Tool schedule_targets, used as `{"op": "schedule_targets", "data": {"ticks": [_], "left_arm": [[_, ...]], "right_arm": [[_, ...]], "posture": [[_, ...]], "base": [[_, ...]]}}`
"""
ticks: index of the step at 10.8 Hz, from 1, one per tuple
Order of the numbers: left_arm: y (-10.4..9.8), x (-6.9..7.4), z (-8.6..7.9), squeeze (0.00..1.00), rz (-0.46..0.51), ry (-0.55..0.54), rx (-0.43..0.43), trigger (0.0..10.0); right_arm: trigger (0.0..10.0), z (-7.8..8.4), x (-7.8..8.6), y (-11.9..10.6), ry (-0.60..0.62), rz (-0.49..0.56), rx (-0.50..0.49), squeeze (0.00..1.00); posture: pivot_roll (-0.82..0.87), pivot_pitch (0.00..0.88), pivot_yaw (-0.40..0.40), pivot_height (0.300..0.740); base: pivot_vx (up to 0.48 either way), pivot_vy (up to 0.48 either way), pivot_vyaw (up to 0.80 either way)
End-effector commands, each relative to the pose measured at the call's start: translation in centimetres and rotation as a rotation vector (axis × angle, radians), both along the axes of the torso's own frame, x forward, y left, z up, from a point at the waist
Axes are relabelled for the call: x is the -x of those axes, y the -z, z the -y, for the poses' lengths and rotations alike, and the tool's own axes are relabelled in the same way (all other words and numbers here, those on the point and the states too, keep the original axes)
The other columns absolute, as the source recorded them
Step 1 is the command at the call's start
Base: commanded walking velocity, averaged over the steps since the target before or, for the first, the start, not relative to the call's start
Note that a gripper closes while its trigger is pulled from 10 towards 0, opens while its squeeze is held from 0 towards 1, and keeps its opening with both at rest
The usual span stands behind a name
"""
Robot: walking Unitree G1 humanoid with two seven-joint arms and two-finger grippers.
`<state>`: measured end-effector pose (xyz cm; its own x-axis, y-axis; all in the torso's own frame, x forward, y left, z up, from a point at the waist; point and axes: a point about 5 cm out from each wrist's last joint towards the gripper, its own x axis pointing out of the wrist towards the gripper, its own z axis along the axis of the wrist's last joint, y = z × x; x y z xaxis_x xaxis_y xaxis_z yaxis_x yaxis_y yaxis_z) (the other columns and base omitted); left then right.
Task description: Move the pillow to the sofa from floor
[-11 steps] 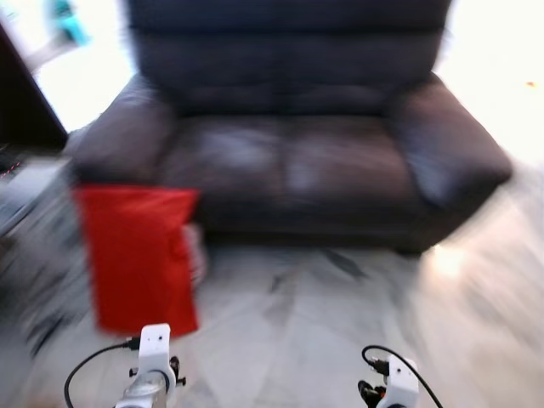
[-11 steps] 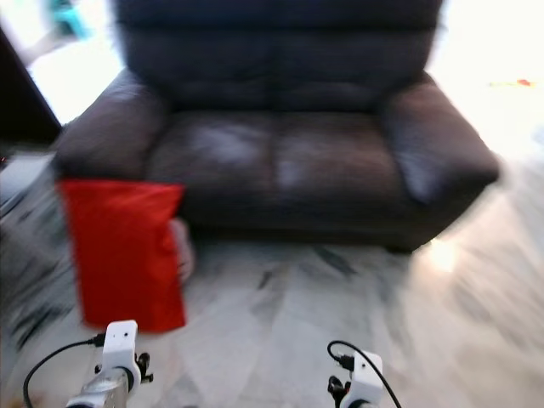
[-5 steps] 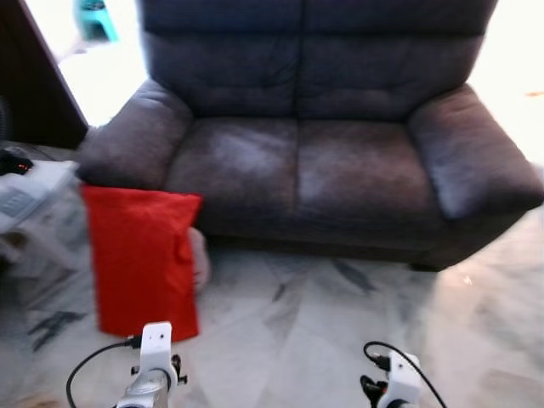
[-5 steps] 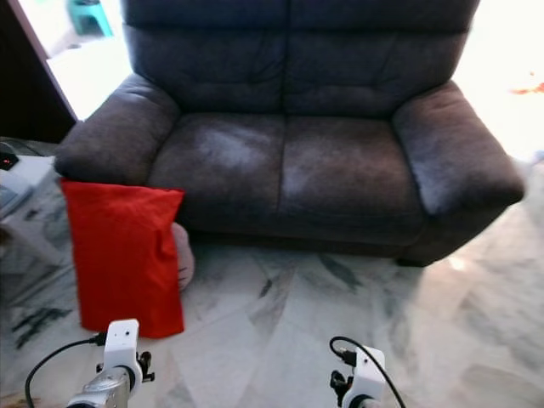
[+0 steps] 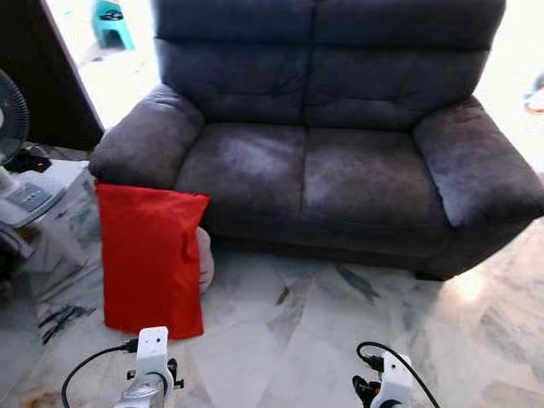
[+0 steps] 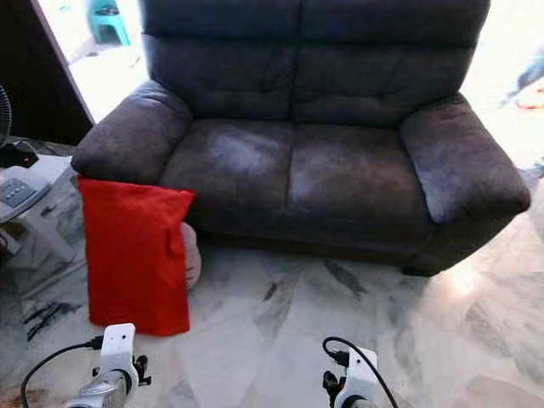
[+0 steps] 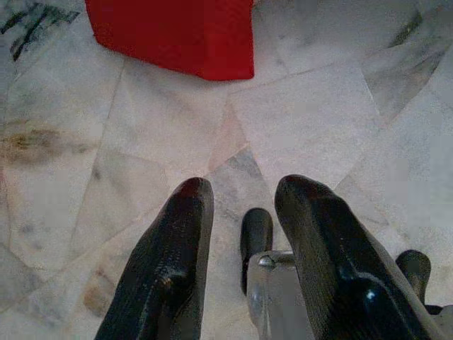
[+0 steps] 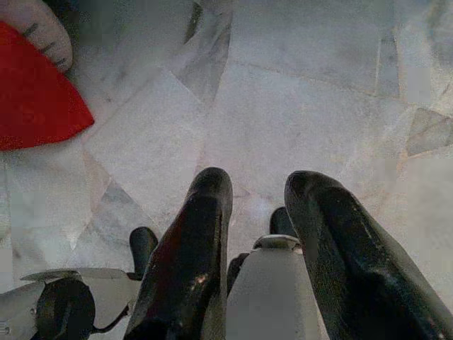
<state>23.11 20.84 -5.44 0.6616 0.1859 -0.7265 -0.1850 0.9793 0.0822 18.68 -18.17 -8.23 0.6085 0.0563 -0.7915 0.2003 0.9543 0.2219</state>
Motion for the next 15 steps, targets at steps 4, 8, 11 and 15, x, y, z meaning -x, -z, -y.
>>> {"op": "schedule_targets", "data": {"ticks": [4,8,11,15], "left_arm": [[0.34,0.55,-0.21,0.00,-0.026,0.000,-0.003,10.0],[0.32,0.51,-0.20,0.00,-0.026,-0.001,0.003,10.0],[0.32,0.50,-0.19,0.00,-0.026,-0.001,0.003,10.0],[0.30,0.47,-0.16,0.00,-0.020,0.000,0.005,10.0]], "right_arm": [[10.0,0.03,0.21,0.11,0.020,-0.009,-0.014,0.00],[10.0,-0.04,0.21,0.11,0.012,-0.007,-0.006,0.00],[10.0,-0.14,0.21,0.12,0.010,-0.007,-0.007,0.00],[10.0,-0.15,0.25,0.14,0.008,-0.008,-0.007,0.00]], "posture": [[0.08,0.092,-0.003,0.703],[0.08,0.096,-0.004,0.703],[0.08,0.096,-0.004,0.703],[0.09,0.098,-0.004,0.703]], "base": [[0.271,0.000,-0.20],[0.266,0.000,0.00],[0.269,0.000,0.00],[0.133,0.000,0.00]]}}
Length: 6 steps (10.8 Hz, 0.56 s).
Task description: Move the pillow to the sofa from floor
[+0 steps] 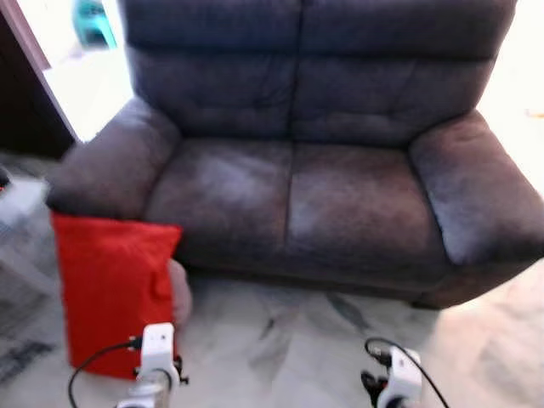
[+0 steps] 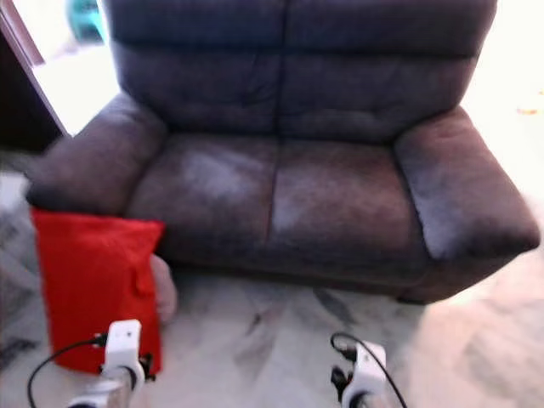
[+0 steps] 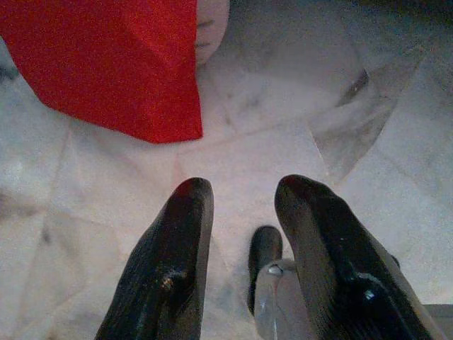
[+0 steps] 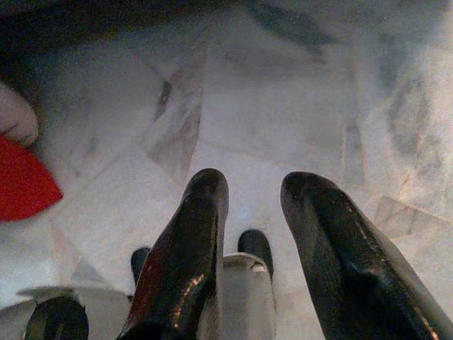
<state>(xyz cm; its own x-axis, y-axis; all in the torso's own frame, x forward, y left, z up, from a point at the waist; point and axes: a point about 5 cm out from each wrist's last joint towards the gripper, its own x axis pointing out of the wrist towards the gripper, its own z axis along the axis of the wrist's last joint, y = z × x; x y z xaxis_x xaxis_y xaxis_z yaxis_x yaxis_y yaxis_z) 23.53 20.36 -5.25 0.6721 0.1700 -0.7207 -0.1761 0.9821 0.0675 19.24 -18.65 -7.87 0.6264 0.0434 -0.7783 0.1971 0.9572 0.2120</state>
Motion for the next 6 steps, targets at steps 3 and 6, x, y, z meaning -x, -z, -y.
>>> {"op": "schedule_targets", "data": {"ticks": [3,6], "left_arm": [[0.55,0.97,-0.62,0.00,-0.034,-0.024,0.005,10.0],[0.58,1.03,-0.67,0.00,-0.042,-0.025,0.003,10.0]], "right_arm": [[10.0,-0.71,0.84,0.52,0.004,-0.031,-0.025,0.00],[10.0,-0.76,0.83,0.52,0.006,-0.032,-0.023,0.00]], "posture": [[0.08,0.098,-0.003,0.703],[0.09,0.098,-0.001,0.703]], "base": [[0.000,0.000,0.00],[0.000,0.000,0.00]]}}
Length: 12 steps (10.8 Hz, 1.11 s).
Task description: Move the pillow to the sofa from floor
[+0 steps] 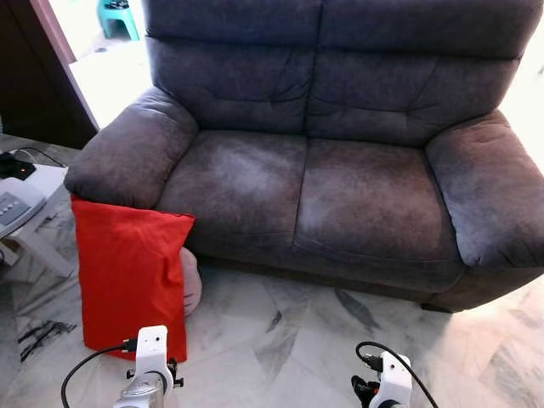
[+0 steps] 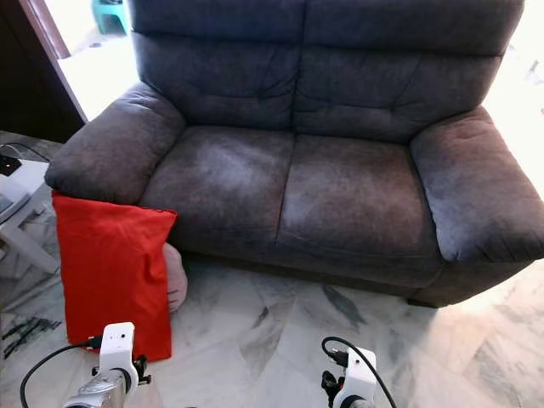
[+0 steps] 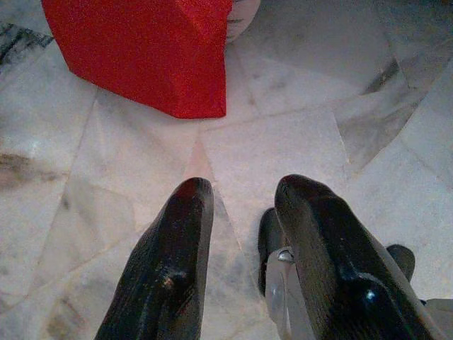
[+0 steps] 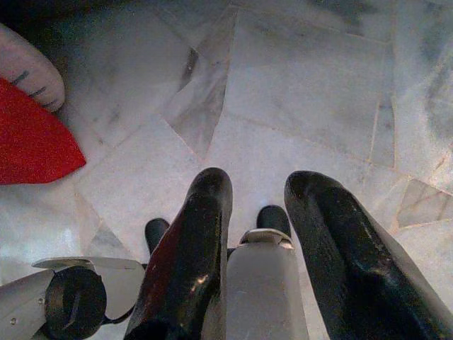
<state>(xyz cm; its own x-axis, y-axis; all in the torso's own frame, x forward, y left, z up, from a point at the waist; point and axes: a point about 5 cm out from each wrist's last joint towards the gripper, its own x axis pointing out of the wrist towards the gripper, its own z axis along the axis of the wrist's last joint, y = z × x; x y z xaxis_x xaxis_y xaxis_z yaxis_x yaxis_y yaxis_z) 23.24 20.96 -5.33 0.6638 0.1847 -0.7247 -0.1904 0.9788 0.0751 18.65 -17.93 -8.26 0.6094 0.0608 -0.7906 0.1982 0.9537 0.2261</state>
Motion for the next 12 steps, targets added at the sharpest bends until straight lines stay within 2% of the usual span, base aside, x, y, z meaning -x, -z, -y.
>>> {"op": "schedule_targets", "data": {"ticks": [1,5,7,12], "left_arm": [[0.49,0.74,-0.10,0.00,-0.034,-0.010,0.009,10.0],[0.55,0.79,-0.09,0.00,-0.045,-0.006,0.003,10.0],[0.54,0.78,-0.08,0.00,-0.044,-0.007,0.004,10.0],[0.52,0.78,-0.22,0.00,-0.046,-0.003,-0.001,10.0]], "right_arm": [[10.0,-0.06,0.23,0.13,0.012,-0.010,-0.004,0.00],[10.0,0.08,0.25,0.14,0.024,-0.014,-0.008,0.00],[10.0,0.10,0.29,0.16,0.025,-0.017,-0.013,0.00],[10.0,0.01,0.29,0.16,0.027,-0.012,-0.008,0.00]], "posture": [[0.09,0.099,-0.001,0.703],[0.09,0.103,-0.005,0.703],[0.09,0.105,-0.007,0.703],[0.09,0.106,0.000,0.703]], "base": [[0.000,0.247,0.00],[0.000,0.311,0.00],[0.000,0.362,-0.70],[0.000,0.362,0.00]]}}
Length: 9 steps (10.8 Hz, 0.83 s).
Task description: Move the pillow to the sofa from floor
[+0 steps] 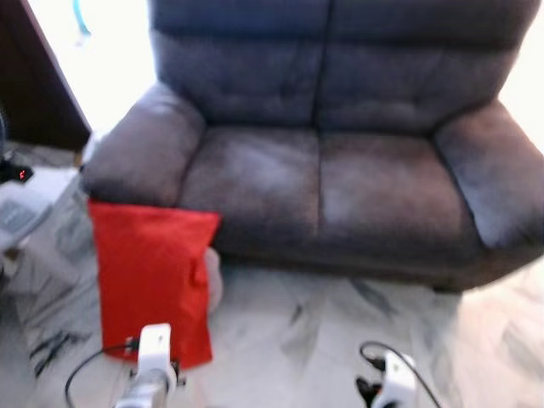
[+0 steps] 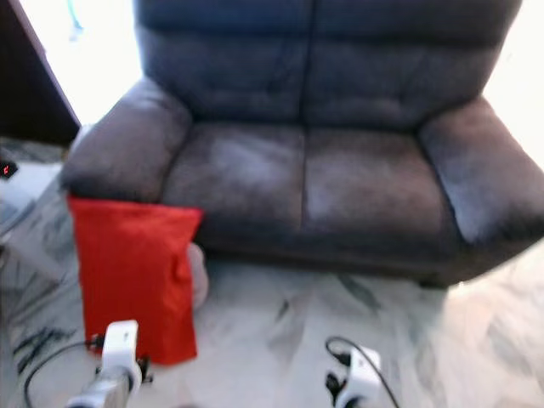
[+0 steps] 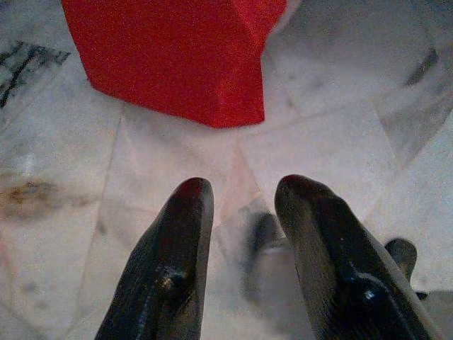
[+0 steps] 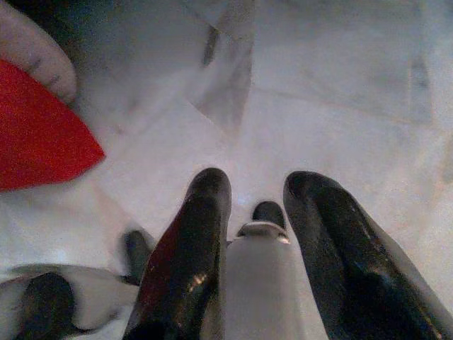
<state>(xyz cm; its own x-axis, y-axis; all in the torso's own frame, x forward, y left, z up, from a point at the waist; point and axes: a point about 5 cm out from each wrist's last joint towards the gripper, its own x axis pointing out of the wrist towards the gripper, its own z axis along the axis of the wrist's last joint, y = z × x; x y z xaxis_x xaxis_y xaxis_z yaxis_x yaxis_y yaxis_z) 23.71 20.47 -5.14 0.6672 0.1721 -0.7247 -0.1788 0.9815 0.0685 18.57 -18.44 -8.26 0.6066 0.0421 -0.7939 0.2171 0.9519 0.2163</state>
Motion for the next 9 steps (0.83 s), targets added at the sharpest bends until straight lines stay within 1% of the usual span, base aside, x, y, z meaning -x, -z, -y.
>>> {"op": "schedule_targets", "data": {"ticks": [1,9], "left_arm": [[0.71,1.25,-0.74,0.00,-0.047,-0.015,-0.008,10.0],[0.72,1.27,-0.74,0.00,-0.048,-0.016,-0.008,10.0]], "right_arm": [[10.0,-0.53,0.24,0.18,0.009,-0.008,-0.017,0.00],[10.0,-0.61,0.26,0.19,0.002,-0.006,-0.016,0.00]], "posture": [[0.09,0.106,0.000,0.703],[0.09,0.107,-0.001,0.703]], "base": [[0.000,0.364,0.00],[0.000,0.363,0.00]]}}
